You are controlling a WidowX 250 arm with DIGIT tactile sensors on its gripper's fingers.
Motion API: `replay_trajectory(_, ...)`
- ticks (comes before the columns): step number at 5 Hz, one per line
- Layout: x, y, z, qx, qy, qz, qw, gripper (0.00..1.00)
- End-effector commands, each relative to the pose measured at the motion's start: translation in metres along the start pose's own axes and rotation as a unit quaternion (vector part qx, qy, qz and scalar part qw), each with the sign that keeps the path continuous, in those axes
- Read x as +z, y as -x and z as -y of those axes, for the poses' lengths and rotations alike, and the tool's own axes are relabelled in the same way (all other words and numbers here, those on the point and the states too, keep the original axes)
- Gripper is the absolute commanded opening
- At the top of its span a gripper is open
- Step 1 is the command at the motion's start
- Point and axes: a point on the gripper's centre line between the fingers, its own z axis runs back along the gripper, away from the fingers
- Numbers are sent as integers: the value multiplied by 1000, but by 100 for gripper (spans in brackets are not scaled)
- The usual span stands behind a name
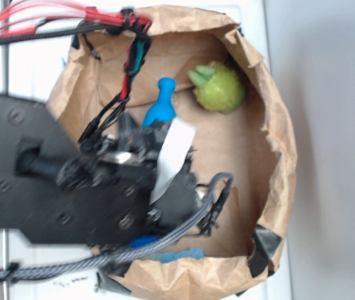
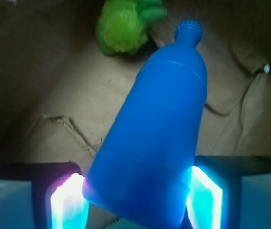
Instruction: Grab the blue bottle.
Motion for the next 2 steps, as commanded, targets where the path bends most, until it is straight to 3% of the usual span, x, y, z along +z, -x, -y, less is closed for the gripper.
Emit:
replay_trajectory(1,34,-36,2,14,-23,-22,999,0)
replay_trajectory(2,42,-35,-3,-8,-24,-28,999,0)
